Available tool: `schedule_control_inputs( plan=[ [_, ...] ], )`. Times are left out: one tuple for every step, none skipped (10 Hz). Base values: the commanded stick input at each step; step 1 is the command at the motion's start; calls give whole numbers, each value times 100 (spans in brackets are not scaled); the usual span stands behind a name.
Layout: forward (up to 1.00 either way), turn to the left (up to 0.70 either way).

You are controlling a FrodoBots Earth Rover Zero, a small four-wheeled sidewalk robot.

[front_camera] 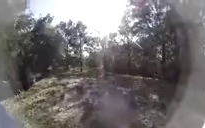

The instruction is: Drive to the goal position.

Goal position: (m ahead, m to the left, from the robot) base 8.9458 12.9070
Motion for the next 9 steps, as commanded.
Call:
schedule_control_inputs(
  plan=[
    [70, 0],
    [70, 0],
    [70, 0],
    [70, 14],
    [70, 33],
    [70, 9],
    [70, 0],
    [70, 0],
    [70, 0]
  ],
)
